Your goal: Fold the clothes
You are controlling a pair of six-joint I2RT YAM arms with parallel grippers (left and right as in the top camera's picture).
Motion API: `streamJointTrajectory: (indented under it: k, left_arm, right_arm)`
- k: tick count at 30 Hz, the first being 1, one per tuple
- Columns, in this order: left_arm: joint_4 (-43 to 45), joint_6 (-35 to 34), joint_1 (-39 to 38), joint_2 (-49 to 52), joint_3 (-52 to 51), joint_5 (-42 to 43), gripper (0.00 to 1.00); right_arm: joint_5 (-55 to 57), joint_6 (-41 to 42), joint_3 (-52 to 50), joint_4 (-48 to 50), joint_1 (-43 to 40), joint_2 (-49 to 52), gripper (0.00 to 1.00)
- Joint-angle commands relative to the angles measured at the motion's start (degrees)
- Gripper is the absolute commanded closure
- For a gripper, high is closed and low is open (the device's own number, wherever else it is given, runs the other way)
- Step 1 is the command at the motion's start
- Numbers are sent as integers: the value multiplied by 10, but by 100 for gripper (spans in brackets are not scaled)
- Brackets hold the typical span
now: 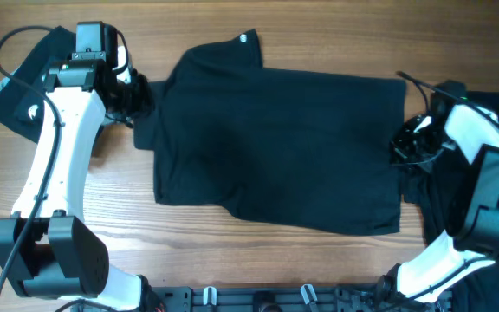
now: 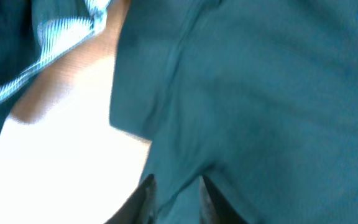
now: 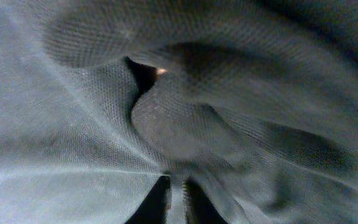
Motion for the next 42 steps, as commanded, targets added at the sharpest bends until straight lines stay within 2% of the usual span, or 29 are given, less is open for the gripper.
streamJointTrajectory:
  k: [1,2,4,5,6,8,10,11,13,16,20,27,32,35,36,39,42]
  left_arm:
    - [-49,-21,3,-10,1,5,78]
    - [-62,-28,3,-10,1,5,78]
    - [-91,-27,-3,-9,-11,31,78]
    - [-97,-26,-10,-9,-23,47,78]
    - [-97,-18,-25,-9,-43,60,78]
    - [-90,-16,-59,-9,-80,62,76]
    - [-61,-34,-101,-9,-135,60,68]
    - [-31,-57,-114,-9,-168,58,62]
    - [51,-79,-120,-9,-235,58,59]
    - [183,-72,-120,-9,-306,56,56]
    - [283,-37,-120,-9,-325,45,53]
    - [340,-13,-120,21,-331,45,51]
    - [345,-13,-120,48,-332,52,55]
    - [341,-14,-120,51,-331,65,76]
    - [338,-21,-120,49,-331,65,85]
    - [314,-29,-120,31,-318,70,91]
    - [302,-29,-120,5,-310,69,93]
  right_arm:
    - [-102,-88,7,-6,0,-122,74]
    - [-117,-97,7,-14,0,-158,66]
    - [-119,-97,7,-34,0,-221,39]
    - [-119,-95,6,-49,0,-246,31]
    - [-119,-95,6,-61,0,-259,27]
    - [-119,-95,6,-87,0,-268,27]
    - [-118,-96,6,-108,0,-267,27]
    - [-118,-96,6,-109,0,-267,27]
    - [-118,-96,6,-109,0,-267,27]
    - [-118,-97,6,-108,0,-267,27]
    - [-116,-97,6,-108,0,-267,28]
    - [-116,-97,6,-103,0,-267,28]
    - [-114,-97,6,-100,0,-267,28]
    - [-114,-97,6,-99,0,-267,28]
    - [-114,-97,6,-99,0,-267,29]
    - [-114,-97,6,-99,0,-267,29]
    - [-99,-97,6,-101,0,-267,29]
